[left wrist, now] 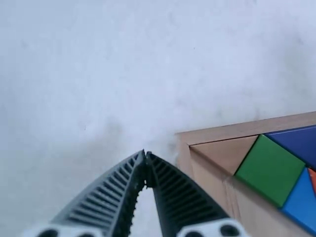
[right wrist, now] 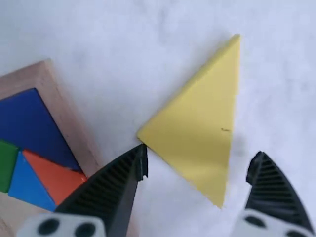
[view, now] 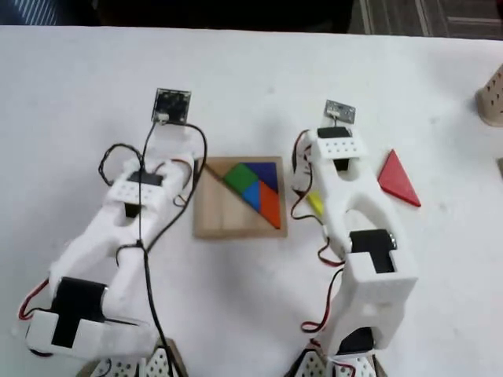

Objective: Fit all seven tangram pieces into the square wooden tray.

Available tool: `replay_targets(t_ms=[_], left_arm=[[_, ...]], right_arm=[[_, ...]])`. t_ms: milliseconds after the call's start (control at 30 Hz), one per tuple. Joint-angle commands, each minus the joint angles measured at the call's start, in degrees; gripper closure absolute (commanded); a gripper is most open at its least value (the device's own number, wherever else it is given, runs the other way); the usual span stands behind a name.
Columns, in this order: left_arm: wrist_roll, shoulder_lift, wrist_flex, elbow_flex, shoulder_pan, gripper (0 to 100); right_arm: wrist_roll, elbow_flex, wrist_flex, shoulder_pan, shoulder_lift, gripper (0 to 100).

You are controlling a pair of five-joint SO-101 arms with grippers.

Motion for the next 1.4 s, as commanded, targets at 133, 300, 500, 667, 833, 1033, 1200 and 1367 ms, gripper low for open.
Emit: replay_targets(t_ms=[133,300,500,667,833,1033,1200,1367], left_arm=[[-0.44,-0.4,-1.58,-2.29,-0.22,98],[-0.44,-0.4,-1.58,-2.29,-0.31,98],[-0.53,-0.4,-1.76,-2.55,-0.31,98],[-0.53,-0.31,-1.76,-2.55,-3.38,98],[-0.53,-0.4,-1.76,-2.29,-5.58,98],[-0.53,-0.4,-1.76,-2.29,-5.14,98],[-2.46,-0.48,-1.14,-2.11,-5.67,98],[-10.9,-0.75,-1.23,-2.46,-6.55,98]], right_arm=[[2.64,-6.15,-0.22,0.84,3.74,68.0],[2.99,-7.47,-0.22,0.84,5.05,68.0],[3.08,-7.47,-0.4,1.19,5.23,68.0],[3.25,-8.79,-0.4,1.01,5.49,68.0],[6.33,-8.97,-0.57,0.92,5.58,68.0],[6.68,-9.23,-0.57,0.84,5.58,68.0],[6.68,-9.05,-0.22,0.84,5.49,68.0],[6.68,-9.32,1.8,1.45,4.97,68.0]])
